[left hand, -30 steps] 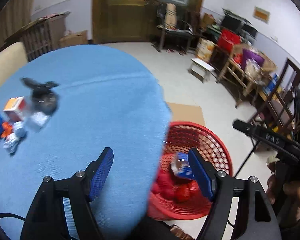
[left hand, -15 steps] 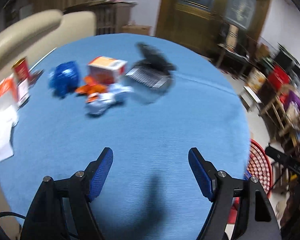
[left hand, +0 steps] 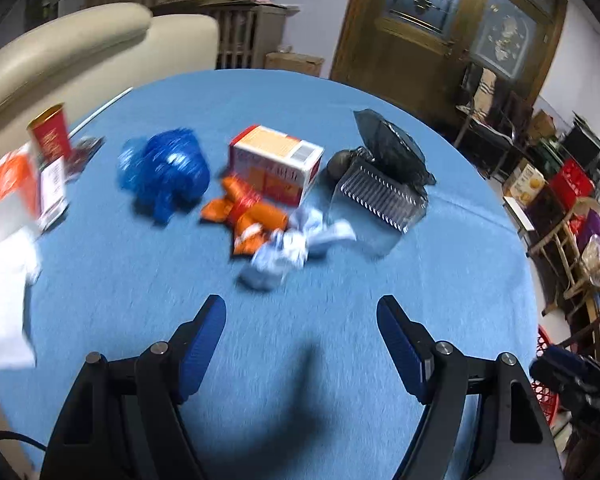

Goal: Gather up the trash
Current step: 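Grasp the white-blue face mask with the left tool and lift it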

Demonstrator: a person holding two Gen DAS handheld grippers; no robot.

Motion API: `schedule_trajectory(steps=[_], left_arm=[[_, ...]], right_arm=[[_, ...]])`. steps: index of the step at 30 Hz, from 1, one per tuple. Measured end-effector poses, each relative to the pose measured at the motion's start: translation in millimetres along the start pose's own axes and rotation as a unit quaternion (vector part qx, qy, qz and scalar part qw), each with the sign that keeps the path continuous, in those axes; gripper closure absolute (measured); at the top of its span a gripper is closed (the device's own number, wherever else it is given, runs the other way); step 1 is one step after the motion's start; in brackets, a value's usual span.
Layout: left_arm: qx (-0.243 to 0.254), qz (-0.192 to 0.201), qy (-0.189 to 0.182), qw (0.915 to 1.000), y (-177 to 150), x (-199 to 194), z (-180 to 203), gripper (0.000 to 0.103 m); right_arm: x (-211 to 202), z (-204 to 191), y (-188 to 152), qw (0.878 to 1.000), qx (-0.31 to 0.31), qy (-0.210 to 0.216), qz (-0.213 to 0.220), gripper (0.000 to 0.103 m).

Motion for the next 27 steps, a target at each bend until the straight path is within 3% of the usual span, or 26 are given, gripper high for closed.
schedule_trajectory(steps=[3,6,10,11,12,15,17,27], left_arm=[[-0.011,0.001,0.012,0.9999,16.9,17.2,-6.8,0.025],[-0.035,-0.003,-0.003,0.9994,27.3,28.3,-8.9,0.025],[-0.018,-0.011,0.011,0.9997,29.4,44.2,-5.3,0.028],[-0.013,-0.017,0.014,0.9997,28.2,48.0,-5.0,0.041],[-0.009,-0.026,0.016,0.9995,26.2,52.4,-4.9,0.061],[-0.003,-0.038,0.016,0.9991,20.6,57.1,-5.6,0.077],[0.004,-0.037,0.012,0.9993,17.4,52.3,-4.5,0.082],[0.009,-0.020,-0.006,0.9997,-16.9,2.3,-9.8,0.084]], right_arm=[[4.0,1.4,-1.1,1.000,0.003,0.000,-0.005,0.036],[7.9,9.6,-3.8,1.000,0.012,-0.002,-0.011,0.036],[14.8,20.4,-5.2,0.999,0.030,0.000,-0.018,0.036],[15.1,21.8,-5.2,0.999,0.031,0.000,-0.017,0.036],[15.4,22.8,-5.1,0.999,0.032,0.001,-0.017,0.036],[15.8,25.3,-4.4,0.999,0.035,0.003,-0.015,0.036],[15.3,26.1,-4.3,0.999,0.038,0.004,-0.014,0.036],[1.1,18.2,-4.5,0.999,0.031,0.010,-0.001,0.036]])
Point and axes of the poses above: each gripper's, at about its wrist camera, not at the fingertips, and x roughly the way its jaws point, z to its right, y to its top, the point moved 8 cm from there along x, roughly the way its jaws point, and after that the axes turned 4 degrees about -x, right-handed, at the moved point
